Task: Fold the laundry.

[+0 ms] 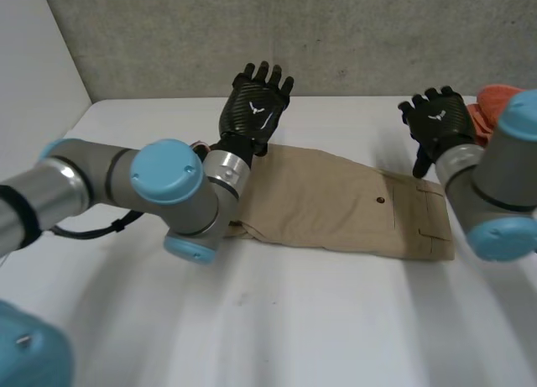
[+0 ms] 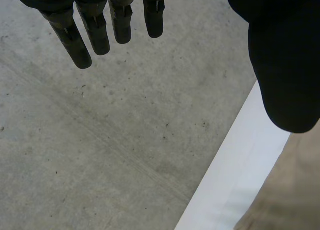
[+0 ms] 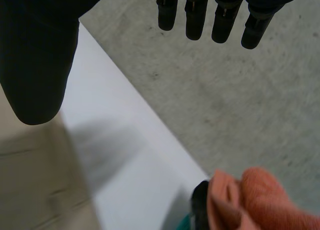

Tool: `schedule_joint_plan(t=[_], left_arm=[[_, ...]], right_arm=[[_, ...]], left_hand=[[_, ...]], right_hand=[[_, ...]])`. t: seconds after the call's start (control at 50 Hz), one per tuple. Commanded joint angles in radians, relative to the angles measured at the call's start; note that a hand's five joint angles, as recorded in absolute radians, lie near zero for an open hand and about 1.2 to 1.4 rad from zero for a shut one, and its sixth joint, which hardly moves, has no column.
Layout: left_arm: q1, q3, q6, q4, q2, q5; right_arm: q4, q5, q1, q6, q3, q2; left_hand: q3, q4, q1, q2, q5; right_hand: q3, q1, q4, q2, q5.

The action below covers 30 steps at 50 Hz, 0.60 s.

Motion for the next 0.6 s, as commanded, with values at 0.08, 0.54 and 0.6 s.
schedule_joint_plan(t=[0.08,0.54,0.6], left_arm=[[0.004,-0.263,-0.074,-0.003,0.171,-0.006],[-0.001,-0.416,-0.197,-0.014,0.355,-0.005],[0.002,-0.435,-0.228,-0.014,0.389,-0.005]], right_arm=[[0.318,-0.086,-0.104,0.196,0.252,-0.132],[0.009,-0.069,-0.334,-0.385,0.442,-0.246],[-0.008,-0.074,-0.288,-0.471,0.416,-0.255]], left_hand=[[-0.035,-0.027,-0.017,-0.03,-0.045],[-0.035,-0.027,-0.017,-0.03,-0.045],[-0.035,-0.027,-0.017,-0.03,-0.045]], right_hand=[[-0.035,-0.051,-0.036,-0.038,-0.043],[1.187,1.171,1.186,1.184,1.179],[1.187,1.171,1.186,1.184,1.179]])
